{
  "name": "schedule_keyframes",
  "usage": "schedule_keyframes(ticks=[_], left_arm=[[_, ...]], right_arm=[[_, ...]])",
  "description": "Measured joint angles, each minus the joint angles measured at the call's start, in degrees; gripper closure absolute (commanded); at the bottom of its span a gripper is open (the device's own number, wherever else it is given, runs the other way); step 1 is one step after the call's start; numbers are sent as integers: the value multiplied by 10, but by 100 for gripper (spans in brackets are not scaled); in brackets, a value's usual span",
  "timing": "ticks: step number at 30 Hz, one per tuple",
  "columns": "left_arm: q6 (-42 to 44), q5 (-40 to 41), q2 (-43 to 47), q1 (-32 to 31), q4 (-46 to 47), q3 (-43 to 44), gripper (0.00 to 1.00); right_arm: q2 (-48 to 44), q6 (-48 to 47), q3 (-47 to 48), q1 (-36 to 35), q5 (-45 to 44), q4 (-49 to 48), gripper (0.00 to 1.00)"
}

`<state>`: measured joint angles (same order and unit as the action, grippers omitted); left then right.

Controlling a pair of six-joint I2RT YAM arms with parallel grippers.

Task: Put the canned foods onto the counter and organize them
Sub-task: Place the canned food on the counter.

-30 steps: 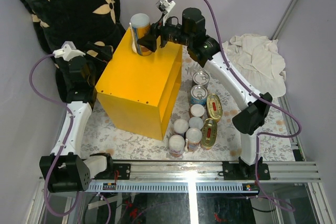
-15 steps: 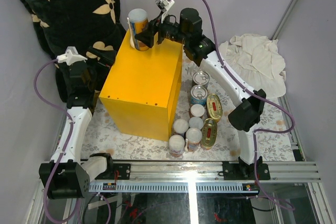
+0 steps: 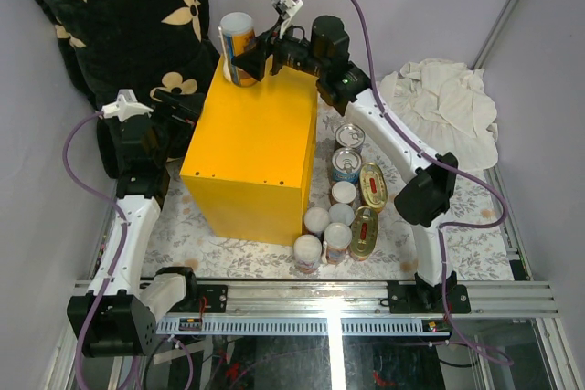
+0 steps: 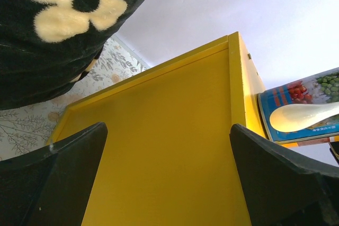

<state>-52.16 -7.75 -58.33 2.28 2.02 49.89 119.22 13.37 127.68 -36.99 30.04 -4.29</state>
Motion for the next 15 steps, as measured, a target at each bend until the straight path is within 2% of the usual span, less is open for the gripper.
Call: schedule_keyframes(ticks=[5,15], left_arm=[[4,3,-1,0,-6,4,0],[72,38,-6,-9,-99,62,0]], right_arm=[[1,-17,0,-8,-10,1,29],[12,-33,0,-27,-36,-23,28]])
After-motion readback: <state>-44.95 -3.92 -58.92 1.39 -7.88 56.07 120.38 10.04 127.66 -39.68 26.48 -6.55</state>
